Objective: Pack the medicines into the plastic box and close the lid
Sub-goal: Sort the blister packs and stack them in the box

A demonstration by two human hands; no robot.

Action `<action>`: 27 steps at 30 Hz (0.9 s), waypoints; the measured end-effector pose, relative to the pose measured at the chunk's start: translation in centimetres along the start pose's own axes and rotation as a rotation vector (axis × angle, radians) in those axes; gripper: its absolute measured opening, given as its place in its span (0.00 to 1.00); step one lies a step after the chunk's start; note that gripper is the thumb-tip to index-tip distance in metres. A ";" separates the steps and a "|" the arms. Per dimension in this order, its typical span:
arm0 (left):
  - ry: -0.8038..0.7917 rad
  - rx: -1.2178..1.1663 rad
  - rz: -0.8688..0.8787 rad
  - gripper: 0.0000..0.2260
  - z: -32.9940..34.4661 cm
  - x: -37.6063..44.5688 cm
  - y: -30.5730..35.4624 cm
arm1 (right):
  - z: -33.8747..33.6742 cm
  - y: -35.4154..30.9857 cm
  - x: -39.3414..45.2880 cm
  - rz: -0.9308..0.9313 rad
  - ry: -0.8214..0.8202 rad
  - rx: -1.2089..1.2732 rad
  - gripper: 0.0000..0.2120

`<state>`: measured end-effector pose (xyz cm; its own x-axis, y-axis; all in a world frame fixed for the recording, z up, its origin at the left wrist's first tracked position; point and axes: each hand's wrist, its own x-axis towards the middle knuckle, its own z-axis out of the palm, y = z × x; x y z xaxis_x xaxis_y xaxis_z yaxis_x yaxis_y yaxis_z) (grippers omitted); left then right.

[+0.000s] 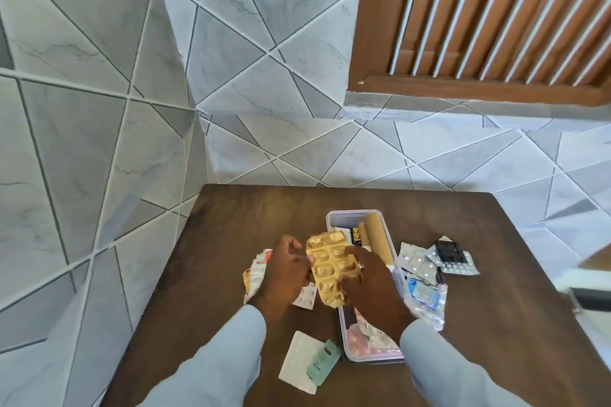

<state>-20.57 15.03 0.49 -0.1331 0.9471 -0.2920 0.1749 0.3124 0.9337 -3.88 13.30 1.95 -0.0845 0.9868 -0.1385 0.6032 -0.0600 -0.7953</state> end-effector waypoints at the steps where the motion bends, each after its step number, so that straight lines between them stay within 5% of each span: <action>1: -0.046 0.079 0.027 0.10 1.5 -0.5 -0.3 | -1.1 1.2 -0.6 0.026 0.007 0.002 0.15; 3: -0.134 0.272 0.055 0.07 4.6 -1.6 -1.1 | -2.9 3.7 -2.0 0.070 -0.001 -0.084 0.17; 8: -0.282 0.672 0.096 0.11 9.0 -2.4 -2.2 | -4.0 7.5 -3.6 -0.022 -0.165 -0.856 0.19; 12: -0.364 1.289 0.264 0.19 10.5 -2.9 -2.1 | -3.2 7.5 -3.6 -0.136 -0.264 -1.100 0.15; 16: -0.440 1.545 0.372 0.22 10.4 -2.8 -2.9 | -3.1 7.8 -3.0 -0.170 -0.321 -1.165 0.15; 22: -0.281 1.226 0.311 0.19 7.7 -2.4 -1.1 | -3.4 5.1 -1.4 -0.126 -0.254 -1.067 0.15; 27: 0.090 0.811 0.092 0.14 -1.2 -0.3 -4.1 | 0.2 0.8 0.6 -0.113 -0.072 -0.391 0.16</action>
<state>-22.41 13.41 -3.01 -0.1556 0.9728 -0.1713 0.8354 0.2222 0.5028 -3.62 13.81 1.12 -0.2149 0.9698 -0.1151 0.8417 0.1241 -0.5255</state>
